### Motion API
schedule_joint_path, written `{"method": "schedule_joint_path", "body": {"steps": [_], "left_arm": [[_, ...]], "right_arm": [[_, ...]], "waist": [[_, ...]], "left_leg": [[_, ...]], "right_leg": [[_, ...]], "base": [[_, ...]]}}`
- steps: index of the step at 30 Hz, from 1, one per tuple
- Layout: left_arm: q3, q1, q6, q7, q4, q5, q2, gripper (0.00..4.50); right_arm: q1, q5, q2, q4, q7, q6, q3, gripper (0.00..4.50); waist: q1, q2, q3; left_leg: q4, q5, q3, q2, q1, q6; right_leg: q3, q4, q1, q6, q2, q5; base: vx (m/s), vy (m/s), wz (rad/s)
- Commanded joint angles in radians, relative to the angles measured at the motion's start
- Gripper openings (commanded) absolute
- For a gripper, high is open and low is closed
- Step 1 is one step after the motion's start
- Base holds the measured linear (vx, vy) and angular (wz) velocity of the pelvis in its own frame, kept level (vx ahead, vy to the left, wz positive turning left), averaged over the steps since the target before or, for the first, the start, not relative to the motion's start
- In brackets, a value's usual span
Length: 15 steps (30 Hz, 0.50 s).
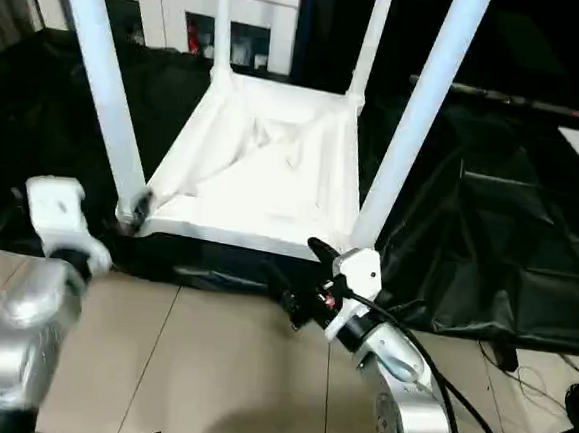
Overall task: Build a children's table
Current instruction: Rotate leg to tighten, then flip table
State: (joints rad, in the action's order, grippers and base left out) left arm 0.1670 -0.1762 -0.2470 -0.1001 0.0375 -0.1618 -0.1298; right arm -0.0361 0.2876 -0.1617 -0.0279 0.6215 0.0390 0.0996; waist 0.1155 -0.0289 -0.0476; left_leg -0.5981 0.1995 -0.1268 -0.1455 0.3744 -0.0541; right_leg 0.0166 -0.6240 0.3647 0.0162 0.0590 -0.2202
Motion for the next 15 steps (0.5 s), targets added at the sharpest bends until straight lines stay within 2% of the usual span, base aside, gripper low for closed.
{"method": "schedule_joint_path", "body": {"steps": [1, 2, 5, 6, 7, 8, 9, 10, 11, 12, 14, 15], "left_arm": [[0.014, -0.036, -0.018, 0.011, -0.060, -0.015, -0.002, 4.49], [0.021, -0.051, -0.013, 0.003, -0.078, -0.027, -0.002, 4.49], [0.031, -0.082, -0.011, -0.011, -0.114, -0.043, -0.005, 4.49], [0.032, -0.087, -0.012, -0.015, -0.120, -0.045, -0.006, 4.49], [0.032, -0.108, -0.011, -0.034, -0.145, -0.055, -0.010, 4.49], [0.033, -0.123, -0.010, -0.047, -0.164, -0.060, -0.013, 4.49], [0.027, -0.143, -0.011, -0.055, -0.194, -0.048, -0.023, 4.49], [0.026, -0.147, -0.010, -0.056, -0.201, -0.046, -0.025, 4.49], [0.025, -0.155, -0.011, -0.054, -0.215, -0.041, -0.030, 4.20], [0.028, -0.174, -0.025, -0.042, -0.246, -0.029, -0.040, 4.12], [0.028, -0.174, -0.025, -0.042, -0.246, -0.029, -0.040, 4.12], [0.030, -0.181, -0.027, -0.039, -0.259, -0.032, -0.043, 3.76]], "right_arm": [[-0.006, 0.024, -0.008, 0.029, 0.015, 0.011, 0.001, 4.50], [-0.007, 0.030, -0.008, 0.030, 0.018, 0.021, 0.003, 4.50], [-0.009, 0.037, -0.014, 0.033, 0.037, 0.041, 0.013, 4.50], [-0.009, 0.036, -0.016, 0.033, 0.040, 0.044, 0.015, 4.50], [-0.014, 0.025, -0.019, 0.026, 0.042, 0.046, 0.021, 4.50], [-0.018, 0.014, -0.022, 0.020, 0.042, 0.046, 0.025, 4.50], [-0.027, 0.000, -0.025, 0.011, 0.045, 0.042, 0.034, 4.50], [-0.030, -0.001, -0.024, 0.010, 0.047, 0.044, 0.035, 4.50], [-0.035, 0.001, -0.024, 0.010, 0.051, 0.049, 0.039, 4.50], [-0.045, 0.003, -0.027, 0.018, 0.067, 0.063, 0.055, 4.50], [-0.045, 0.003, -0.027, 0.018, 0.067, 0.063, 0.055, 4.50], [-0.048, 0.009, -0.027, 0.020, 0.071, 0.069, 0.061, 4.50]], "waist": [[0.001, 0.016, 0.053], [0.001, 0.016, 0.053], [0.002, 0.025, 0.062], [0.001, 0.023, 0.061], [0.001, 0.028, 0.061], [-0.001, 0.026, 0.059], [0.003, 0.036, 0.059], [0.001, 0.032, 0.057], [0.001, 0.029, 0.056], [0.001, 0.034, 0.055], [0.001, 0.033, 0.054], [0.002, 0.035, 0.054]], "left_leg": [[0.087, 0.212, 0.019, -0.065, -0.004, 0.017], [0.087, 0.212, 0.019, -0.065, -0.004, 0.017], [0.080, 0.162, 0.020, -0.070, -0.007, 0.033], [0.080, 0.158, 0.019, -0.068, -0.005, 0.035], [0.080, 0.166, 0.019, -0.069, -0.006, 0.034], [0.081, 0.168, 0.018, -0.068, -0.006, 0.035], [0.081, 0.187, 0.019, -0.068, -0.008, 0.029], [0.084, 0.203, 0.017, -0.069, -0.008, 0.028], [0.086, 0.219, 0.018, -0.070, -0.009, 0.024], [0.087, 0.238, 0.018, -0.069, -0.009, 0.020], [0.088, 0.252, 0.018, -0.071, -0.010, 0.017], [0.089, 0.256, 0.018, -0.073, -0.009, 0.012]], "right_leg": [[-0.033, 0.074, -0.021, -0.165, 0.073, -0.048], [-0.033, 0.074, -0.021, -0.165, 0.073, -0.048], [-0.029, 0.061, -0.024, -0.196, 0.072, 0.090], [-0.028, 0.061, -0.024, -0.200, 0.072, 0.103], [-0.027, 0.062, -0.025, -0.204, 0.072, 0.115], [-0.027, 0.063, -0.025, -0.204, 0.071, 0.115], [-0.028, 0.062, -0.024, -0.205, 0.074, 0.097], [-0.028, 0.066, -0.023, -0.204, 0.073, 0.082], [-0.029, 0.066, -0.026, -0.205, 0.077, 0.059], [-0.029, 0.070, -0.025, -0.203, 0.076, 0.032], [-0.031, 0.071, -0.025, -0.201, 0.080, 0.004], [-0.032, 0.072, -0.025, -0.204, 0.081, -0.013]], "base": [[0.000, 0.000, 0.00], [0.000, 0.000, 0.00], [0.000, 0.000, 0.00], [0.000, 0.000, 0.00], [0.000, 0.000, 0.00], [0.000, 0.000, 0.00], [0.000, 0.000, 0.00], [0.000, 0.000, 0.00], [0.000, 0.000, 0.00], [0.000, 0.000, 0.00], [0.000, 0.000, 0.00], [0.000, 0.000, 0.00]]}}
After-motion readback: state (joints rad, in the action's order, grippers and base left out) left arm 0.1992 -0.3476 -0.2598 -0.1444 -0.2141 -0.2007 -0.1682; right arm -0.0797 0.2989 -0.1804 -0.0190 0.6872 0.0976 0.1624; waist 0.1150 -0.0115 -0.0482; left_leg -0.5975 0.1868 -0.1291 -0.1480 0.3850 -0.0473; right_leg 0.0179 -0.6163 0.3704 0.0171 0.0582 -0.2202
